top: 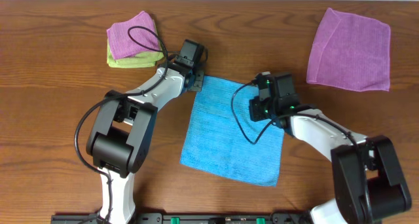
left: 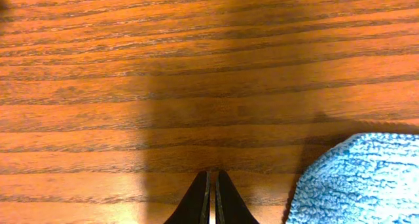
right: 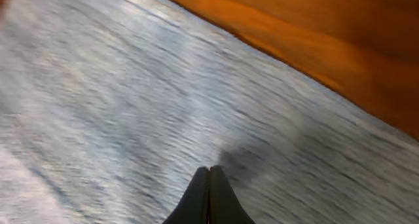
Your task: Fold the cloth
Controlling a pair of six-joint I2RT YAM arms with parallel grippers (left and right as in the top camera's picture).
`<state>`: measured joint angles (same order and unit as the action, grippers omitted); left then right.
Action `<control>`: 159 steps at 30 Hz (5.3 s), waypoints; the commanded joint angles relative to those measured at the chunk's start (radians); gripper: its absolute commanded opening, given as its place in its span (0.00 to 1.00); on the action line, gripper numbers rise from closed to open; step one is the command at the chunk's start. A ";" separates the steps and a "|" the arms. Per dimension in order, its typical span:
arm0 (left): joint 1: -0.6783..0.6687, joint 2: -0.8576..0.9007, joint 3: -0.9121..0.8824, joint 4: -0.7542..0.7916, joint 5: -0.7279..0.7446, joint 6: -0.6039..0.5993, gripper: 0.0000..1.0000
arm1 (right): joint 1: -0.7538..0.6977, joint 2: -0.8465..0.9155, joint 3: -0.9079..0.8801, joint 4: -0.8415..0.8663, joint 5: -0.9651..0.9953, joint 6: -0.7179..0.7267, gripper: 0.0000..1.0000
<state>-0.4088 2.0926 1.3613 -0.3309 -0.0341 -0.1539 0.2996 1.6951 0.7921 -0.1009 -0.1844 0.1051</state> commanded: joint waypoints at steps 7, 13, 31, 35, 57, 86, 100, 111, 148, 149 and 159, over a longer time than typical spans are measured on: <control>0.016 -0.010 0.174 -0.153 -0.087 0.042 0.06 | 0.023 0.008 0.087 -0.110 0.022 -0.010 0.01; 0.009 -0.049 0.287 -0.303 0.137 0.124 0.06 | 0.023 0.004 0.286 -0.448 0.094 -0.003 0.02; -0.066 0.106 0.251 -0.276 0.323 0.184 0.06 | -0.138 0.010 0.161 -0.361 0.241 0.486 0.01; -0.073 0.117 0.251 -0.268 0.315 0.175 0.06 | -0.129 0.044 0.161 -0.365 0.240 0.559 0.02; 0.006 0.203 0.251 -0.212 0.048 0.034 0.06 | -0.112 0.252 0.162 -0.110 0.226 0.413 0.02; 0.043 0.111 0.308 -0.243 -0.056 -0.003 0.98 | -0.108 0.234 0.362 -0.233 0.068 0.103 0.99; 0.047 -0.229 0.297 -0.714 0.026 0.116 0.95 | -0.096 -0.143 0.380 -0.726 -0.004 0.147 0.99; 0.047 -0.580 -0.170 -0.705 0.296 0.081 0.95 | -0.054 -0.604 -0.084 -0.623 -0.114 0.421 0.99; 0.008 -0.615 -0.816 0.077 0.552 -0.594 0.94 | 0.053 -0.720 -0.405 -0.358 0.067 0.754 0.99; 0.000 -0.615 -0.816 0.076 0.551 -0.594 0.93 | 0.053 -0.720 -0.405 -0.358 0.073 0.754 0.99; -0.070 -0.613 -0.816 0.095 0.506 -0.595 0.93 | 0.053 -0.720 -0.405 -0.359 0.080 0.753 0.99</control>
<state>-0.4694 1.4448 0.5766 -0.2085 0.5163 -0.7368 0.3389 0.9733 0.3878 -0.4583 -0.1215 0.8589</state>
